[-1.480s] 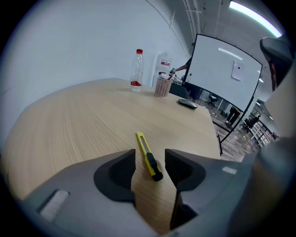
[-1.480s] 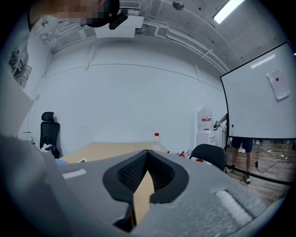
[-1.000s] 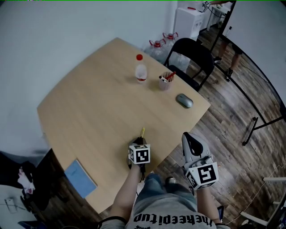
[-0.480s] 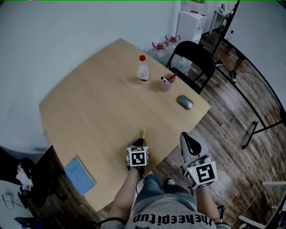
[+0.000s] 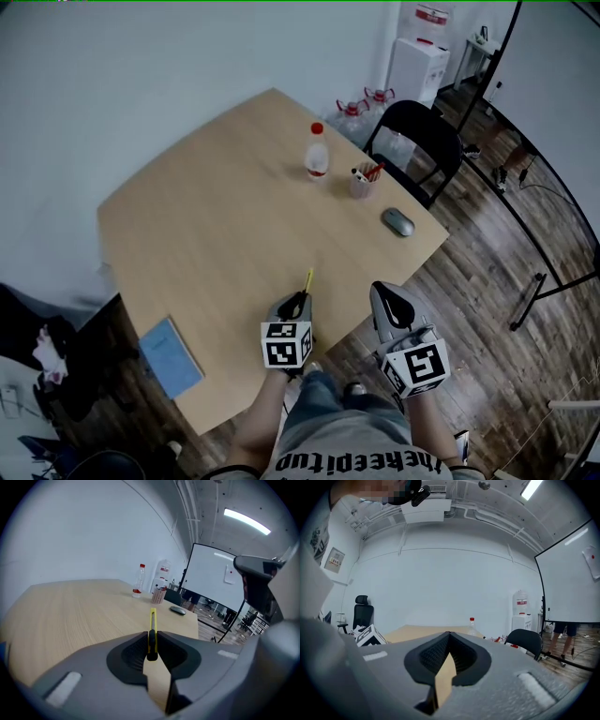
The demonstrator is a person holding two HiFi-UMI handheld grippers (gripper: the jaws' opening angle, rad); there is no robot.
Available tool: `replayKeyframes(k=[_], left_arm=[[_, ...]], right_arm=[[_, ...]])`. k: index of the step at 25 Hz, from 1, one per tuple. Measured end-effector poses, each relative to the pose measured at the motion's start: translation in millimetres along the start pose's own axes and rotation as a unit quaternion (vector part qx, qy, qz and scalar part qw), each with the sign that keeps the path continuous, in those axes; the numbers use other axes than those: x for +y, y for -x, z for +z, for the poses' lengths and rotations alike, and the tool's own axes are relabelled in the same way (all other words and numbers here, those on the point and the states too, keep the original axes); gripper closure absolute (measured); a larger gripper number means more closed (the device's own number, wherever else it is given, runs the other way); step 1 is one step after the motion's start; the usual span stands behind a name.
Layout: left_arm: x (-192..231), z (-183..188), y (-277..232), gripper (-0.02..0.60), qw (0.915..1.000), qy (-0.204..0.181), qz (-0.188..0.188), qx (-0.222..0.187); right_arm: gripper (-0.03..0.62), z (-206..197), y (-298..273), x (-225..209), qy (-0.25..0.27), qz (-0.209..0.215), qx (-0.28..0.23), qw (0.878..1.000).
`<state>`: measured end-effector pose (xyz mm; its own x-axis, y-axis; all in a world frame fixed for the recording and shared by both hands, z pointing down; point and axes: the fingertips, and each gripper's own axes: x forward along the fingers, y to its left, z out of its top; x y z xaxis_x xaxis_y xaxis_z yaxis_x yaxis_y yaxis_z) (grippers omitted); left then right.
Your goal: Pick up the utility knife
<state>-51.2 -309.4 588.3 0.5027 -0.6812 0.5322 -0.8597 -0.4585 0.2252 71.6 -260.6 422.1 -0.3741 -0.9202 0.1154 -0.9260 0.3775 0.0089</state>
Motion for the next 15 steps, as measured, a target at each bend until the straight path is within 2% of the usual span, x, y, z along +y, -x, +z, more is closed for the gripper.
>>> replayKeyframes(k=[9, 15], left_arm=[[-11.2, 39.6, 60.5, 0.499, 0.9958, 0.007, -0.003, -0.092], [-6.8, 46.1, 88.3, 0.499, 0.9914, 0.021, 0.013, -0.128]], right_arm=[[0.591, 8.1, -3.7, 28.3, 0.01, 0.048, -0.005, 0.999], [0.591, 12.4, -3.3, 45.0, 0.019, 0.078, -0.012, 0.997]])
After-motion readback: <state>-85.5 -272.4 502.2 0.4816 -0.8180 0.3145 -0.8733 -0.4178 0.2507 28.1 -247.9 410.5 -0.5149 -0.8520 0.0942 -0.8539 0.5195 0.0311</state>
